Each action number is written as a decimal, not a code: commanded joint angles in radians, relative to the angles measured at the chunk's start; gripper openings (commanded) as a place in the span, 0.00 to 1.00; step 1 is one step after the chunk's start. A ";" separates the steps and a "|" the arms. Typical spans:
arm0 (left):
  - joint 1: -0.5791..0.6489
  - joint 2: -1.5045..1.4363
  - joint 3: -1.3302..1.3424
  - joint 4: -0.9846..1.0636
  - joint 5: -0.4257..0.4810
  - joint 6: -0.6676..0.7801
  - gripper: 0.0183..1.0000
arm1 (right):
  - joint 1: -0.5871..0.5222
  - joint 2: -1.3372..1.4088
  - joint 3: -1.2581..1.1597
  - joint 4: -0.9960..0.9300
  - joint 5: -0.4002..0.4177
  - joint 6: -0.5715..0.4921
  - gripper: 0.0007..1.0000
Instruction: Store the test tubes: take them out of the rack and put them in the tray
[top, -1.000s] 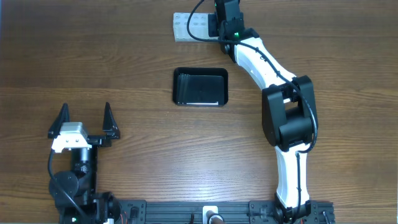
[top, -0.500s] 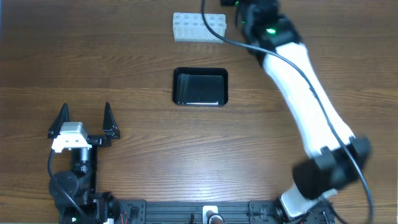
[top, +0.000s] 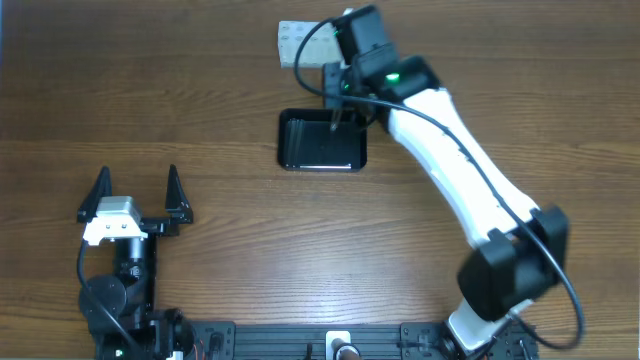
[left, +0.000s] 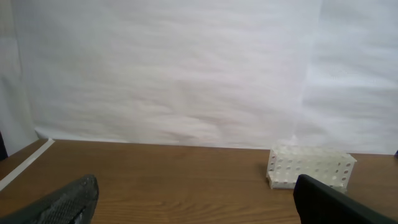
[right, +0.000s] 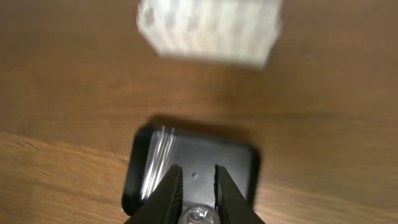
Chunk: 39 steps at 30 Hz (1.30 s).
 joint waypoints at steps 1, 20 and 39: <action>-0.005 -0.006 -0.006 0.002 0.014 0.006 1.00 | 0.003 0.109 -0.014 0.034 -0.084 0.069 0.13; -0.005 -0.006 -0.006 0.002 0.014 0.006 1.00 | 0.040 0.240 -0.014 0.094 -0.083 0.144 0.16; -0.005 -0.006 -0.006 0.002 0.014 0.006 1.00 | 0.061 0.107 -0.011 0.081 -0.075 0.068 0.48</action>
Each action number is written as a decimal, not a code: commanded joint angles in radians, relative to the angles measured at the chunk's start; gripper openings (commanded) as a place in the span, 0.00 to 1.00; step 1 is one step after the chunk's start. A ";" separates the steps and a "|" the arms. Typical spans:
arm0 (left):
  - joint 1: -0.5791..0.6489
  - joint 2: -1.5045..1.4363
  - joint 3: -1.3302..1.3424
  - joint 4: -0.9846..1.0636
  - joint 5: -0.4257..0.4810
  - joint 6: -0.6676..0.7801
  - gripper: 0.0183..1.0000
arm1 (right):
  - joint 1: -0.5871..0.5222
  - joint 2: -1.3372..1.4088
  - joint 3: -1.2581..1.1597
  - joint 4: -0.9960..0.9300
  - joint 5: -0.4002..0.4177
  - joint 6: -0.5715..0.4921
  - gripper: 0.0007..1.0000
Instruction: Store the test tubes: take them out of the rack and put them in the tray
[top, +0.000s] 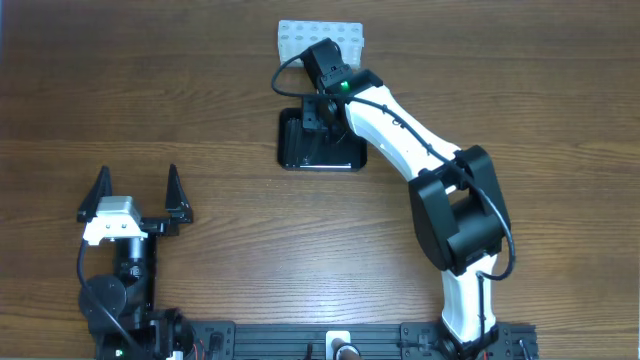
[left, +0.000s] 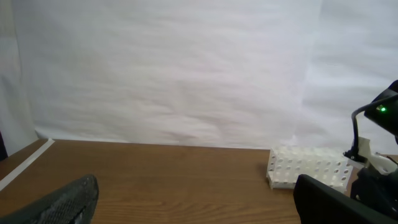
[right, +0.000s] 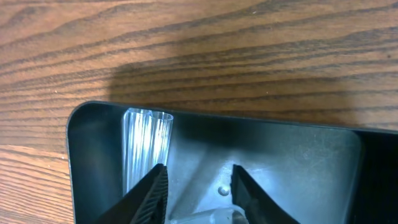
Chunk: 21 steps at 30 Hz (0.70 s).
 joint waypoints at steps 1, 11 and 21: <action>-0.005 -0.006 -0.006 0.002 0.014 0.006 1.00 | 0.018 -0.196 0.003 -0.006 0.006 -0.075 0.53; -0.005 -0.006 -0.006 0.002 0.014 0.006 1.00 | -0.142 -0.536 0.003 -0.093 0.026 -0.186 0.87; -0.005 -0.006 -0.006 0.002 0.014 0.006 1.00 | -0.517 -0.974 -0.304 0.132 0.026 -0.441 0.99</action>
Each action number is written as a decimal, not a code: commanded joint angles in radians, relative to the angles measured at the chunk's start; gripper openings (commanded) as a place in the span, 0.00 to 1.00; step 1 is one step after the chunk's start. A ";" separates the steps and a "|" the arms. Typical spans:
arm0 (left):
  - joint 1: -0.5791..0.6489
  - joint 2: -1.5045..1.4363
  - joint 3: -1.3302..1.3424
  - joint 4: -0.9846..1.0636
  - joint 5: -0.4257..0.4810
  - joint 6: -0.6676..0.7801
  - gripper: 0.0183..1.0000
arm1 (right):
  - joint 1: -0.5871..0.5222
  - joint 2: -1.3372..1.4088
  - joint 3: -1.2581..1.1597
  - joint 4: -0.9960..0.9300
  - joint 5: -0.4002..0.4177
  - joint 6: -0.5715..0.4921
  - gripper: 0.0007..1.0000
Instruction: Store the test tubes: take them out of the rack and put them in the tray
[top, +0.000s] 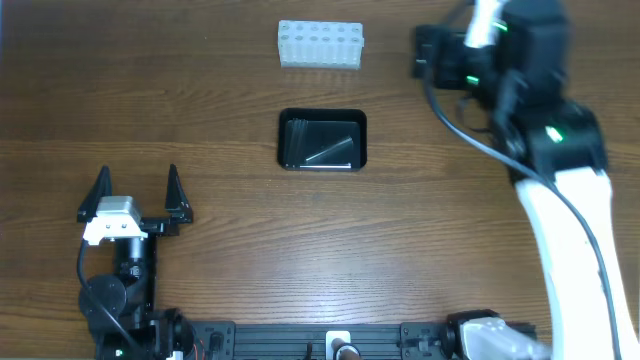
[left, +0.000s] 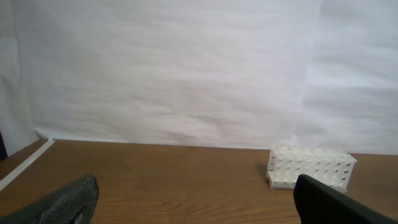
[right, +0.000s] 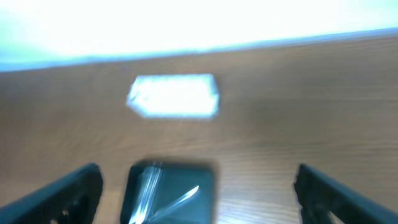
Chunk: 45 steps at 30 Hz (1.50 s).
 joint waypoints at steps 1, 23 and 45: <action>-0.005 -0.006 -0.006 0.002 0.014 0.006 1.00 | -0.152 -0.245 -0.239 0.149 0.006 -0.156 0.99; -0.005 -0.006 -0.006 0.002 0.014 0.006 1.00 | -0.171 -1.232 -1.150 0.327 0.068 -0.198 0.99; -0.005 -0.006 -0.006 0.002 0.014 0.006 1.00 | -0.077 -1.313 -1.495 0.643 0.143 -0.173 0.99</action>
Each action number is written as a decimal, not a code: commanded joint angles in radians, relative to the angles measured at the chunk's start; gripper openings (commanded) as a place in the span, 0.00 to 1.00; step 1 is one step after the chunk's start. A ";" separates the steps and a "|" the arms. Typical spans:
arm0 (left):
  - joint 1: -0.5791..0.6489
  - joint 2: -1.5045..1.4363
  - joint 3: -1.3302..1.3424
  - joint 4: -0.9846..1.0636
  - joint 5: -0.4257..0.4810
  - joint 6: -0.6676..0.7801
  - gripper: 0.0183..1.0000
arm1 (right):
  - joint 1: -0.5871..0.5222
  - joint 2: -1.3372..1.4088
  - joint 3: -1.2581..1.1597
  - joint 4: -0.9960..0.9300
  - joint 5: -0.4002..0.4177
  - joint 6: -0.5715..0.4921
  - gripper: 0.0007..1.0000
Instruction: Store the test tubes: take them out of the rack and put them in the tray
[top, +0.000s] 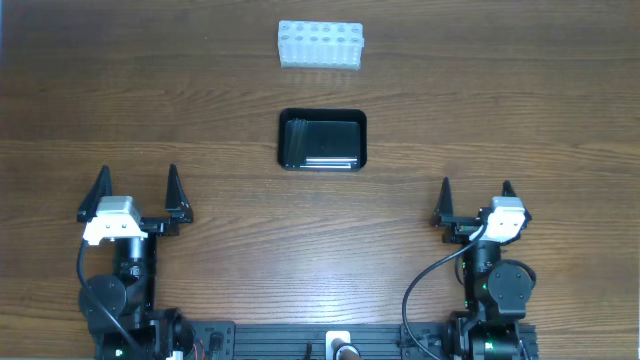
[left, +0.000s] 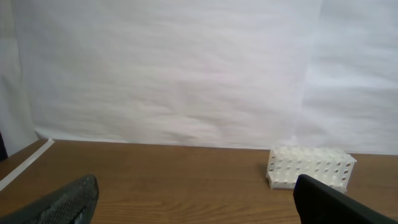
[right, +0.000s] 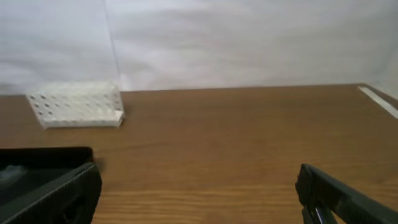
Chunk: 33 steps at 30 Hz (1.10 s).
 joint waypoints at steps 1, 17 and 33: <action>-0.005 -0.005 -0.006 0.002 0.014 0.006 1.00 | 0.051 -0.009 -0.006 -0.020 0.087 0.006 0.99; -0.005 -0.005 -0.006 0.002 0.014 0.006 1.00 | 0.035 -0.008 -0.006 -0.048 0.086 0.007 0.99; -0.005 -0.005 -0.006 0.002 0.014 0.006 1.00 | 0.035 -0.008 -0.006 -0.048 0.086 0.006 0.99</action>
